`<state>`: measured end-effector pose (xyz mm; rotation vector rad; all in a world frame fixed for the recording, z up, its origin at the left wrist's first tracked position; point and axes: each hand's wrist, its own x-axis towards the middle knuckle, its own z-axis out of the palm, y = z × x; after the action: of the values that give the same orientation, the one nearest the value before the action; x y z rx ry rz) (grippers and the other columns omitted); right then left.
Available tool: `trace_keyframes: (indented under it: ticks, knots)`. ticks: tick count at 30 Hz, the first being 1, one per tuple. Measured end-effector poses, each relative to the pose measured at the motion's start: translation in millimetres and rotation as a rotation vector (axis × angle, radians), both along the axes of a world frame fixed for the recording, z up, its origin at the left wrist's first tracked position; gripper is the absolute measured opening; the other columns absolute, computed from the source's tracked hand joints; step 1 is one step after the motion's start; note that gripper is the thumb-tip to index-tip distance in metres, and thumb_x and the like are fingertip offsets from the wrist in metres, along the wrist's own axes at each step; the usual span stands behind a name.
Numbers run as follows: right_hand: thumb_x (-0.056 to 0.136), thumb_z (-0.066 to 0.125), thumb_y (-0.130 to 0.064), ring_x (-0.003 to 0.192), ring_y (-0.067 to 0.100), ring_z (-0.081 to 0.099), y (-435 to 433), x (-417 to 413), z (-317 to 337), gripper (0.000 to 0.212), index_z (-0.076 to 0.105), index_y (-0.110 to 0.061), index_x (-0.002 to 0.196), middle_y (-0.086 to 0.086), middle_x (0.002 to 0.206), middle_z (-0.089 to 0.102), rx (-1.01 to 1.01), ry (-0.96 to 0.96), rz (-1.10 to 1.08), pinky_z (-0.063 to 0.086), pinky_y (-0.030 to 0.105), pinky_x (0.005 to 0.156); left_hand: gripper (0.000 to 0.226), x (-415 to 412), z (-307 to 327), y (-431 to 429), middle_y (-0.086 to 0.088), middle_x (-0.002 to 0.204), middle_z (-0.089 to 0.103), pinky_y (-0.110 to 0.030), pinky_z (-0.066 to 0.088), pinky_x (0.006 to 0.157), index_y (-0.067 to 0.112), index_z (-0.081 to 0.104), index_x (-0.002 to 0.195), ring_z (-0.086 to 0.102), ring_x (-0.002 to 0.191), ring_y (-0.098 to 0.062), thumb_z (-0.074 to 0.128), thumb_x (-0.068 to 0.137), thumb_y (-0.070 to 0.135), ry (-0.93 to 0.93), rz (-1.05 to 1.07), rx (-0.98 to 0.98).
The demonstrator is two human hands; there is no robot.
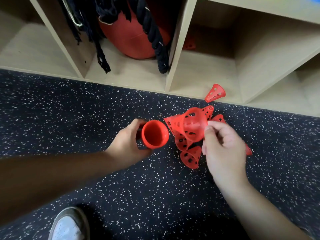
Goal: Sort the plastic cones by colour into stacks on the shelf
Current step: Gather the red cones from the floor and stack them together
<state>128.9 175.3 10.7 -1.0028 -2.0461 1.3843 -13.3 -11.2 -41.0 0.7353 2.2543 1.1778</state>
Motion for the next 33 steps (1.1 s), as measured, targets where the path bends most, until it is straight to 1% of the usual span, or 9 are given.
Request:
trace_keyframes:
  ticks: [6, 11, 14, 17, 20, 23, 27, 30, 33]
  knots:
    - [0.093, 0.065, -0.025, 0.060, 0.007, 0.057, -3.1, -30.5, 10.8, 0.013, 0.073, -0.028, 0.103, -0.013, 0.068, 0.066, -0.101, -0.091, 0.194, 0.046, 0.024, 0.064, 0.068, -3.5, 4.5, 15.9, 0.018, 0.099, 0.065, -0.005, 0.046, 0.075, 0.030, 0.047, 0.115, 0.064, 0.093, 0.012, 0.090, 0.065, 0.011, 0.034, 0.003, 0.060]
    - [0.093, 0.065, -0.025, 0.071, 0.012, 0.068, 25.7, -58.0, -24.4, 0.028, 0.066, -0.030, 0.120, -0.017, 0.099, 0.071, 0.146, -0.215, 0.239, 0.053, 0.023, 0.072, 0.067, -13.0, 8.1, 25.8, 0.021, 0.099, 0.062, -0.001, 0.044, 0.074, 0.028, 0.048, 0.116, 0.060, 0.089, 0.018, 0.090, 0.067, 0.011, 0.052, 0.034, 0.096]
    - [0.091, 0.069, -0.020, 0.072, 0.005, 0.063, 43.8, -75.7, -58.8, 0.036, 0.065, -0.030, 0.125, -0.017, 0.108, 0.068, 0.200, -0.324, 0.307, 0.046, 0.008, 0.064, 0.066, -18.4, 4.6, 25.9, 0.017, 0.103, 0.065, -0.004, 0.048, 0.077, 0.027, 0.050, 0.118, 0.063, 0.092, 0.013, 0.091, 0.067, 0.017, 0.026, 0.057, 0.089]
    - [0.089, 0.071, -0.019, 0.098, 0.008, 0.064, 54.6, -89.1, -87.9, 0.038, 0.067, -0.025, 0.127, -0.010, 0.114, 0.065, 0.253, -0.376, 0.377, 0.037, 0.002, 0.074, 0.066, -23.5, -1.2, 24.0, 0.017, 0.103, 0.067, -0.005, 0.048, 0.077, 0.029, 0.050, 0.117, 0.065, 0.092, 0.010, 0.091, 0.067, 0.018, 0.006, 0.095, 0.070]
    - [0.087, 0.069, -0.009, 0.106, 0.013, 0.063, 60.2, -98.9, -109.5, 0.041, 0.068, -0.023, 0.126, -0.008, 0.118, 0.063, 0.339, -0.439, 0.429, 0.046, 0.018, 0.085, 0.067, -29.3, -8.4, 22.6, 0.017, 0.102, 0.067, -0.006, 0.049, 0.077, 0.029, 0.051, 0.117, 0.065, 0.091, 0.011, 0.092, 0.065, 0.016, -0.001, 0.119, 0.038]
    - [0.082, 0.065, 0.000, 0.098, 0.014, 0.062, 61.4, -104.5, -118.8, 0.044, 0.072, -0.025, 0.119, -0.008, 0.113, 0.060, 0.442, -0.495, 0.438, 0.051, 0.029, 0.081, 0.067, -34.3, -14.8, 21.2, 0.016, 0.102, 0.067, -0.005, 0.049, 0.076, 0.027, 0.051, 0.117, 0.064, 0.091, 0.013, 0.091, 0.065, 0.014, -0.005, 0.124, 0.009]
    - [0.083, 0.061, -0.002, 0.088, 0.018, 0.061, 61.7, -102.2, -118.5, 0.024, 0.074, -0.018, 0.096, -0.006, 0.107, 0.057, 0.508, -0.469, 0.437, 0.052, 0.035, 0.071, 0.066, -38.5, -20.0, 22.3, 0.015, 0.101, 0.068, -0.008, 0.050, 0.076, 0.026, 0.051, 0.119, 0.065, 0.089, 0.010, 0.091, 0.066, 0.017, -0.017, 0.141, -0.007]
    - [0.086, 0.061, 0.000, 0.086, 0.021, 0.063, 62.2, -94.1, -114.2, 0.016, 0.070, -0.011, 0.092, -0.003, 0.103, 0.064, 0.522, -0.371, 0.475, 0.051, 0.034, 0.074, 0.063, -40.5, -23.7, 24.1, 0.013, 0.100, 0.069, -0.017, 0.055, 0.079, 0.028, 0.052, 0.117, 0.067, 0.088, 0.005, 0.089, 0.067, 0.019, -0.023, 0.159, -0.012]
    - [0.089, 0.067, -0.003, 0.078, 0.015, 0.061, 58.4, -84.9, -88.0, 0.006, 0.067, -0.010, 0.090, 0.001, 0.091, 0.069, 0.513, -0.151, 0.308, 0.042, 0.009, 0.076, 0.061, -42.0, -25.1, 25.6, 0.014, 0.101, 0.069, -0.023, 0.056, 0.082, 0.028, 0.053, 0.117, 0.067, 0.089, 0.001, 0.090, 0.068, 0.024, -0.025, 0.170, -0.029]
